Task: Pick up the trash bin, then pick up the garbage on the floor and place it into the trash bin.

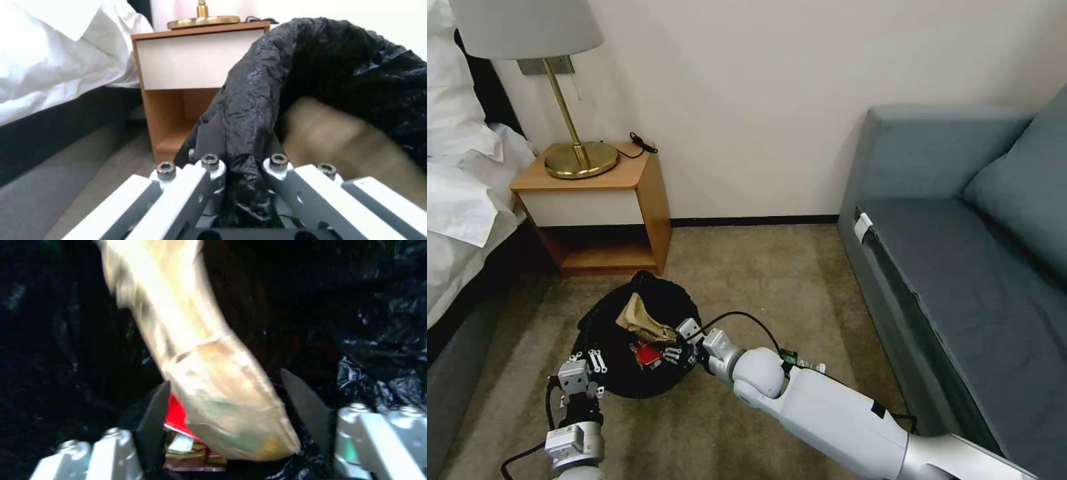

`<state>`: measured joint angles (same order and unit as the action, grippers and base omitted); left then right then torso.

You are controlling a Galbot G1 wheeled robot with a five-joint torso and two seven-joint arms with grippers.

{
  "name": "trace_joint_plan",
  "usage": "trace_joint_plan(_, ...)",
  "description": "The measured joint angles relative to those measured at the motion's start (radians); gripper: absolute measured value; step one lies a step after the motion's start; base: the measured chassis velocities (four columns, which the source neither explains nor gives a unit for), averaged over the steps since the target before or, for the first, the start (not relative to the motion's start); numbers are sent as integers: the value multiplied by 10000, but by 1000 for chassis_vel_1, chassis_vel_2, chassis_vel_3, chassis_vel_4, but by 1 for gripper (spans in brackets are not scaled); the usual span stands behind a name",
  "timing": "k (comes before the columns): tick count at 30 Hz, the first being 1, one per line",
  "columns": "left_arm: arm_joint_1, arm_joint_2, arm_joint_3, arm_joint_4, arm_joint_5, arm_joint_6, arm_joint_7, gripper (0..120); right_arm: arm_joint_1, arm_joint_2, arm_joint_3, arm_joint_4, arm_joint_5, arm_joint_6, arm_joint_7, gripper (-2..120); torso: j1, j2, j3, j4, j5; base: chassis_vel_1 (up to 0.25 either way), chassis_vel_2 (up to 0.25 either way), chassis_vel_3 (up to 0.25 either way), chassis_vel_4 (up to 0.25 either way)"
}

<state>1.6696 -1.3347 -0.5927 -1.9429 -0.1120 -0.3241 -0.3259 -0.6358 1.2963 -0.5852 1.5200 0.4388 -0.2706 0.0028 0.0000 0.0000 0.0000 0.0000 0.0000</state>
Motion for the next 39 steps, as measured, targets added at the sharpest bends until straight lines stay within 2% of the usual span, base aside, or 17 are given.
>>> trace_joint_plan(2,28,21,-125,130,41,-29,-20,4,-110,-108,-1,256,-113,-38,0,80,0,0,0,0,0,0,0,0,0)
trace_joint_plan(4,21,22,-162,177,49,-30,-29,4,-118,-147,3,318,-130,-42,-1,83,0,0,0,1,0,0,0,0,0)
trace_joint_plan(6,0,22,-292,304,60,-37,-56,4,-120,-277,49,444,-167,-43,-2,95,0,0,0,1,0,0,0,0,0)
trace_joint_plan(8,-4,22,-349,360,62,-44,-62,4,-115,-358,89,547,-172,-52,-1,99,0,0,0,0,1,0,0,0,0)
trace_joint_plan(12,-43,50,-557,615,111,-172,-64,4,13,-818,167,903,-173,-189,-1,100,0,0,0,1,1,0,0,0,0)
trace_joint_plan(14,-82,106,-787,887,-22,-253,-69,4,237,-1478,135,1135,-172,-658,-1,100,0,0,0,1,2,0,0,0,0)
trace_joint_plan(15,-82,106,-787,887,-22,-253,-69,4,237,-1478,135,1135,-172,-658,-1,100,0,0,0,1,2,0,0,0,0)
trace_joint_plan(18,-71,154,-1009,1176,-175,-409,-67,4,428,-2405,-21,1125,-543,-1492,-9,100,0,1,0,0,6,0,0,0,0)
trace_joint_plan(20,-77,153,-1033,1235,-178,-445,-66,4,421,-2538,-37,1089,-662,-1612,-12,100,0,0,0,-1,4,0,0,0,0)
trace_joint_plan(22,-104,116,-1070,1442,-184,-535,-65,4,231,-2873,-37,988,-1260,-2297,56,100,0,0,0,-2,0,0,0,0,0)
trace_joint_plan(24,-104,103,-1072,1475,-184,-555,-65,4,168,-2907,-30,934,-1407,-2531,122,100,0,0,0,-2,1,0,0,0,0)
trace_joint_plan(25,-99,64,-1066,1503,-174,-584,-64,4,34,-2961,13,678,-1648,-3023,232,100,0,0,0,-1,3,0,0,0,0)
trace_joint_plan(26,-89,36,-1048,1502,-154,-598,-60,4,-35,-2963,64,425,-1813,-3130,241,100,0,0,0,0,1,0,0,0,0)
trace_joint_plan(31,-7,-58,-939,1437,-38,-656,-56,4,-211,-2820,280,-406,-2335,-3154,241,100,0,0,0,0,1,0,0,0,0)
trace_joint_plan(39,64,-85,-854,1423,117,-767,-53,4,-310,-2730,471,-963,-2544,-3158,218,100,0,0,0,0,1,0,0,0,0)
